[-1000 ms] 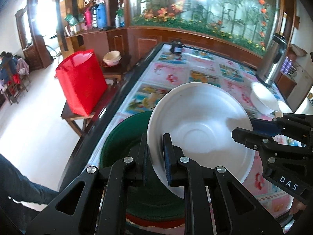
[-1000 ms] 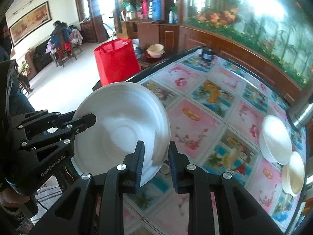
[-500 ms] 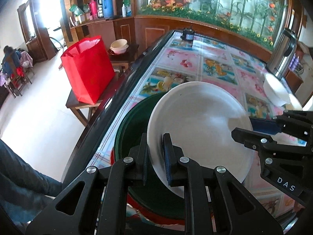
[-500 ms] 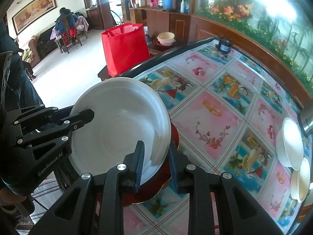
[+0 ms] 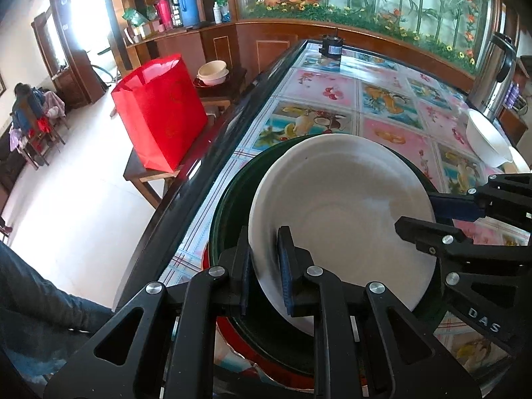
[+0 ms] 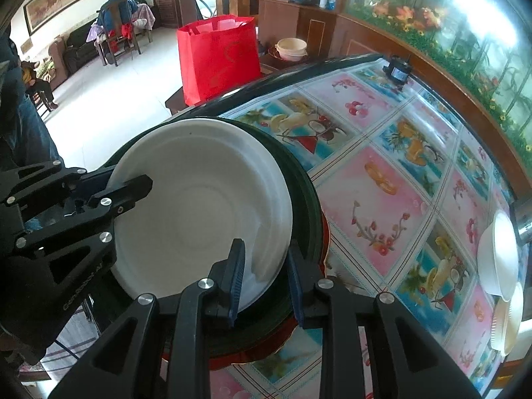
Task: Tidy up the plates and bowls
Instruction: 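Lower the white plate into the green basin and open the left tool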
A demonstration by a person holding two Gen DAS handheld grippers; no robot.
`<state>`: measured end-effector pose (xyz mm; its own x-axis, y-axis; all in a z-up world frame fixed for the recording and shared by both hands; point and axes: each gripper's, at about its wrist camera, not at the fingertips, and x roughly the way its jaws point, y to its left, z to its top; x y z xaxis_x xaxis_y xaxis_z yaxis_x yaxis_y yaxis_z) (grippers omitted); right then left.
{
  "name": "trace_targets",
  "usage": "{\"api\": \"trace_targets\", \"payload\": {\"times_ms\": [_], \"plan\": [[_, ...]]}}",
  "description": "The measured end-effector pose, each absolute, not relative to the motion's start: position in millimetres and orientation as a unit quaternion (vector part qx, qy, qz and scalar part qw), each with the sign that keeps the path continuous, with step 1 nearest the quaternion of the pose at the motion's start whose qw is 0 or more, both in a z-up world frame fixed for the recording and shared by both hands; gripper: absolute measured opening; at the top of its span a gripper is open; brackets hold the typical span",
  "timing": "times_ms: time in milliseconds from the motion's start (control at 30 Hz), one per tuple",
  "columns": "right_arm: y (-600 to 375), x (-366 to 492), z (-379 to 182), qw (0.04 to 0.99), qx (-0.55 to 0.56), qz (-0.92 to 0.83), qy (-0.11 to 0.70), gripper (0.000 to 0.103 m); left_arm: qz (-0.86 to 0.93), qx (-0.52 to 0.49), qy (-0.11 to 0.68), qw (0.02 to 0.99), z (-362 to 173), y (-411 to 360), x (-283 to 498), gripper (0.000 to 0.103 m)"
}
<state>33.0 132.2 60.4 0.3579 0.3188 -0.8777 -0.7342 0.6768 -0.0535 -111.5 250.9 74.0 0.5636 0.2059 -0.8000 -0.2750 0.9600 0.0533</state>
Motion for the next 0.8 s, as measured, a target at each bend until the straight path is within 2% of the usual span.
{"api": "trace_targets", "payload": {"times_ms": [100, 433, 500, 567, 800], "plan": [[130.5, 34.2, 62.4, 0.791, -0.207, 0.345, 0.461, 0.038, 0.141, -0.030, 0.444, 0.884, 72.1, 248.1, -111.5, 0.016], [128.6, 30.1, 70.7, 0.798, -0.208, 0.344, 0.449, 0.044, 0.147, -0.028, 0.438, 0.887, 70.0, 246.6, -111.4, 0.021], [126.4, 30.6, 71.8, 0.799, -0.202, 0.346, 0.449, 0.045, 0.144, -0.032, 0.432, 0.890, 72.2, 246.6, -112.6, 0.033], [124.5, 31.5, 72.7, 0.800, -0.196, 0.347, 0.449, 0.045, 0.142, -0.033, 0.426, 0.893, 75.2, 245.8, -113.8, 0.039], [115.0, 29.1, 77.0, 0.808, -0.179, 0.346, 0.442, 0.048, 0.146, -0.034, 0.408, 0.901, 84.9, 240.6, -115.6, 0.039]]}}
